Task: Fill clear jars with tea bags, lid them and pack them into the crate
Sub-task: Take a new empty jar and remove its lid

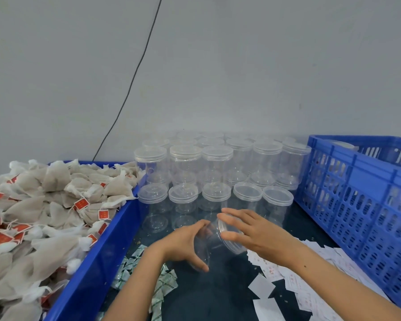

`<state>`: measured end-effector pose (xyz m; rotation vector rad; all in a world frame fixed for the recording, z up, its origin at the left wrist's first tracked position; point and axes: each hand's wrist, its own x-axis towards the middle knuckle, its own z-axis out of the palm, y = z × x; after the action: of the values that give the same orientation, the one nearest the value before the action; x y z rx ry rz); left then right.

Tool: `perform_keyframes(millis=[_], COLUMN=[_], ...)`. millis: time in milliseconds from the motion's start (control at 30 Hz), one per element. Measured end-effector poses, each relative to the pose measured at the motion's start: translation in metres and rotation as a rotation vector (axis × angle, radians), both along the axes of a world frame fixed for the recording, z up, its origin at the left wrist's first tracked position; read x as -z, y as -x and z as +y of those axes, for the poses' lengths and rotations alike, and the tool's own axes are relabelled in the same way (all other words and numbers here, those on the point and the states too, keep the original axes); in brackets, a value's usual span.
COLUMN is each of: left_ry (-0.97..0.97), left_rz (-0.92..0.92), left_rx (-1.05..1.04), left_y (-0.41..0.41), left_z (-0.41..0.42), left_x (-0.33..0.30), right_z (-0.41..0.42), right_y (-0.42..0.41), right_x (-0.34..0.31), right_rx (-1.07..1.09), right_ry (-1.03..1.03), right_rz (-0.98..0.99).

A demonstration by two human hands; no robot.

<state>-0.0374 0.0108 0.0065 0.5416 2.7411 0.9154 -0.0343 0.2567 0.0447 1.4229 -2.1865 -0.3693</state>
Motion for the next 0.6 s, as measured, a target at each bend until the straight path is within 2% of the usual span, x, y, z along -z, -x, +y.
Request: perform_keyframes(millis=[100, 167, 200, 333, 400, 467, 600], left_ry=[-0.008, -0.025, -0.051, -0.244, -0.395, -0.550, -0.731], left_rz=[-0.215, -0.325, -0.336, -0.285, -0.282, -0.230, -0.061], left_rx=[0.093, 0.155, 0.155, 0.066, -0.010, -0.137, -0.380], left_y=[0.006, 0.006, 0.006, 0.000, -0.005, -0.011, -0.017], left_z=[-0.002, -0.001, 0.000, 0.001, 0.000, 0.001, 0.008], left_x=[-0.015, -0.024, -0.026, -0.013, 0.005, 0.024, 0.051], right_z=[0.006, 0.012, 0.013, 0.014, 0.014, 0.013, 0.001], right_y=[0.007, 0.013, 0.015, 0.014, 0.013, 0.012, 0.003], right_x=[0.000, -0.001, -0.002, 0.011, 0.025, 0.042, 0.069], right_rx=[-0.068, -0.105, -0.095, 0.089, 0.239, 0.329, 0.414], right_ry=[-0.014, 0.135, 0.279, 0.978, 1.208, 1.302, 1.215], right_rz=[0.080, 0.089, 0.010, -0.503, -0.709, -0.890, -1.032])
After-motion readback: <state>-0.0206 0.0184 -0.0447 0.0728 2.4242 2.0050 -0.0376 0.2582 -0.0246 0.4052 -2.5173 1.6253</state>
